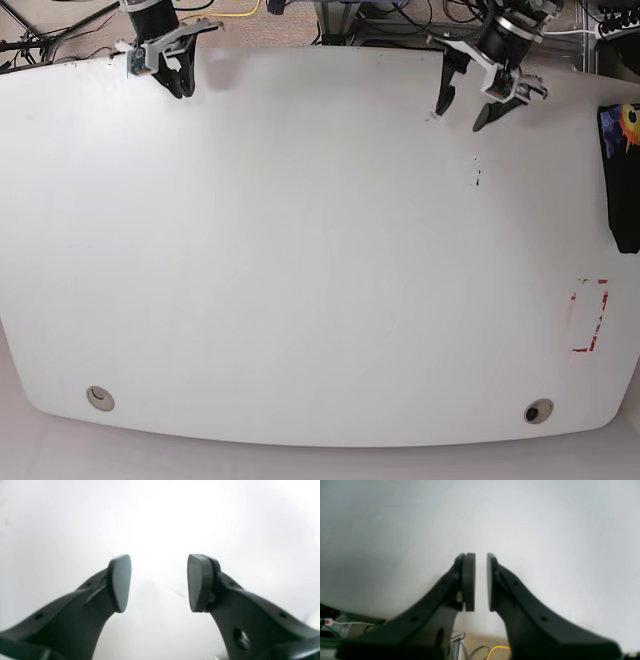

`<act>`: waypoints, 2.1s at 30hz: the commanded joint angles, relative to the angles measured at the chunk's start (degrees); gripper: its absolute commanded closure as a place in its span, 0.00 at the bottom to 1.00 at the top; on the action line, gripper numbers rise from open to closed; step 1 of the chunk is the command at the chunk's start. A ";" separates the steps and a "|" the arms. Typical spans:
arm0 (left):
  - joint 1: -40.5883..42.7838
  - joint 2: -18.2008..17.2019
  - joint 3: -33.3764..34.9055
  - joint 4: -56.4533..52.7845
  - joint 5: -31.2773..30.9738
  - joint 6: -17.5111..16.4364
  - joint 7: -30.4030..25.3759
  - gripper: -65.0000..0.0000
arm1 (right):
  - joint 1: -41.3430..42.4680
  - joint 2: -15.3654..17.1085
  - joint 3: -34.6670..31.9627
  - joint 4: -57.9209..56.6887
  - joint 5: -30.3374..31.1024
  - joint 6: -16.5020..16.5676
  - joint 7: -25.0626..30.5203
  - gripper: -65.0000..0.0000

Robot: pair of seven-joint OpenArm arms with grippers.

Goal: Fold the T-shirt properly

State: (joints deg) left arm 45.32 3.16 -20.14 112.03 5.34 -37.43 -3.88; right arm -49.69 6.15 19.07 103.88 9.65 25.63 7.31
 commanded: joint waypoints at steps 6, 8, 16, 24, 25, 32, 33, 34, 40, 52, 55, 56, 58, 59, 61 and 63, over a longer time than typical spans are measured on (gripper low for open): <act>11.08 0.75 -0.12 0.37 -2.93 0.29 -0.65 0.50 | -9.08 -0.13 -0.39 -1.24 4.11 0.17 6.36 0.89; 13.45 0.75 -0.12 -0.60 -5.65 0.29 -0.56 0.50 | -10.75 -0.13 -1.36 -2.73 4.55 0.17 8.38 0.89; 19.25 -0.74 -0.12 -6.49 -12.25 0.29 -0.47 0.50 | -13.56 -0.04 -5.58 -11.79 4.37 0.09 12.95 0.89; 16.44 -3.73 1.90 -22.84 -12.51 0.29 -0.91 0.50 | -10.66 0.48 -9.97 -26.12 4.28 0.00 16.56 0.89; 14.94 -4.26 2.43 -25.48 -12.51 0.29 -1.00 0.50 | -9.69 0.48 -10.24 -28.05 4.20 0.00 16.56 0.89; 6.68 -6.63 2.87 -41.65 -12.42 0.29 -1.18 0.50 | -1.43 -0.04 -10.32 -43.00 -2.84 -0.26 16.82 0.89; 5.10 -6.81 2.95 -44.03 -12.25 0.29 -1.44 0.50 | 0.07 -0.04 -10.32 -45.46 -3.63 -0.26 16.82 0.89; 4.39 -6.98 2.95 -45.17 -12.25 0.29 -1.70 0.50 | 0.77 -0.04 -10.32 -46.78 -3.80 -0.26 16.82 0.89; -1.94 -7.95 2.95 -55.02 -10.66 0.64 -3.11 0.50 | 7.89 -0.04 -10.32 -57.15 -3.98 -0.35 16.47 0.89; -18.55 -8.92 2.78 -82.71 1.56 3.10 -3.11 0.50 | 18.35 0.31 -10.41 -72.01 -4.07 -0.35 16.21 0.88; -22.60 -10.06 2.87 -89.21 2.52 3.19 -3.20 0.50 | 20.90 0.40 -10.41 -75.35 -4.07 -0.35 16.21 0.88; -23.56 -10.15 2.87 -90.62 2.70 3.28 -3.20 0.50 | 21.69 0.40 -10.41 -76.40 -4.16 -0.35 16.12 0.88; -25.50 -10.24 2.87 -93.35 2.88 3.98 -3.20 0.50 | 23.19 0.40 -10.41 -78.60 -4.16 -0.44 15.41 0.88; -26.64 -10.32 2.87 -94.58 2.96 5.12 -3.20 0.50 | 24.15 0.40 -10.41 -79.66 -4.16 -0.44 14.62 0.88; -28.22 -10.41 2.87 -96.25 3.05 7.50 -3.20 0.50 | 25.38 0.40 -10.41 -81.06 -4.16 -0.44 13.39 0.88; -29.72 -10.50 2.95 -97.83 3.23 10.57 -3.20 0.50 | 26.61 0.40 -10.41 -82.29 -4.16 -0.44 12.34 0.88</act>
State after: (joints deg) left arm 16.25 -6.87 -17.19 15.40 8.78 -27.83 -6.57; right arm -23.42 6.28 8.56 22.85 5.21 24.80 19.79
